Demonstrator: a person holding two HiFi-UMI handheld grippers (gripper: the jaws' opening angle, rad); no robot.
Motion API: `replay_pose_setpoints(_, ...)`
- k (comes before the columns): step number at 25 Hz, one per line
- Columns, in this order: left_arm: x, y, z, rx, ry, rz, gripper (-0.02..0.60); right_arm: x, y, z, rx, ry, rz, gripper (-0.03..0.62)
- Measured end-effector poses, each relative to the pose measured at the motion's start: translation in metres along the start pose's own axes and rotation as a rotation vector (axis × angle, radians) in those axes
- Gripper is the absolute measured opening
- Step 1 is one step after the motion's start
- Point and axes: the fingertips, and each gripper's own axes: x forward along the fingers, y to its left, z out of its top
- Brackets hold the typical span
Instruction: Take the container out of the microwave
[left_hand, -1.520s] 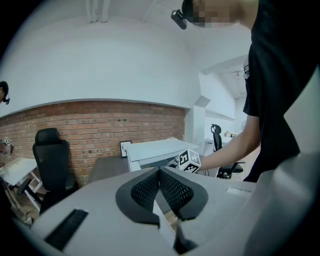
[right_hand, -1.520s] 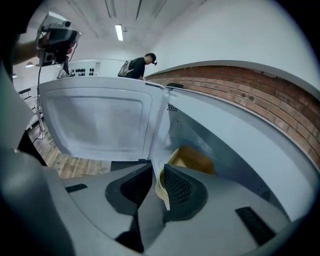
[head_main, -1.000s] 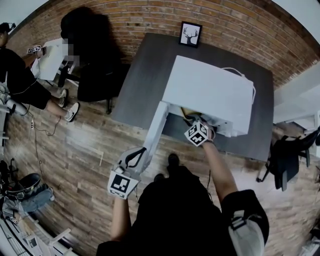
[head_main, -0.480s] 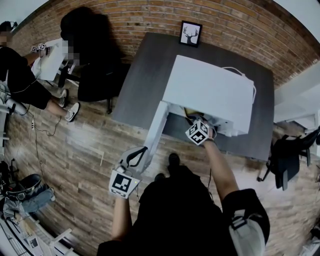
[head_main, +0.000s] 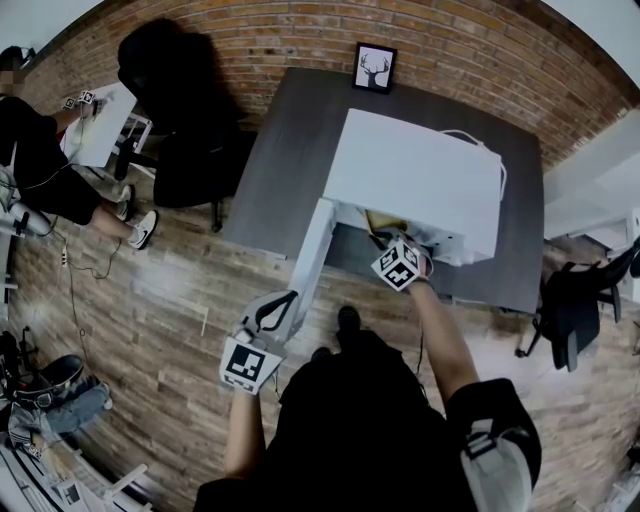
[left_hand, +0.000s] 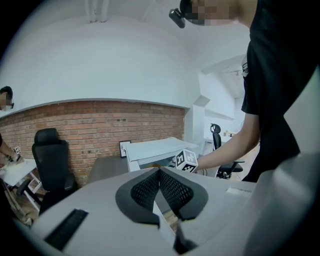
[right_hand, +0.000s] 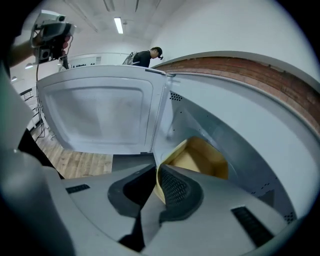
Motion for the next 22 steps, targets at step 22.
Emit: replay_pose_setpoints(22, -0.047, -0.031, -0.009, 0.052, -0.045, -0.147, 0.003, -0.074, 0.072, 0.002, 0.033, -0.005, -0.098, 0.029)
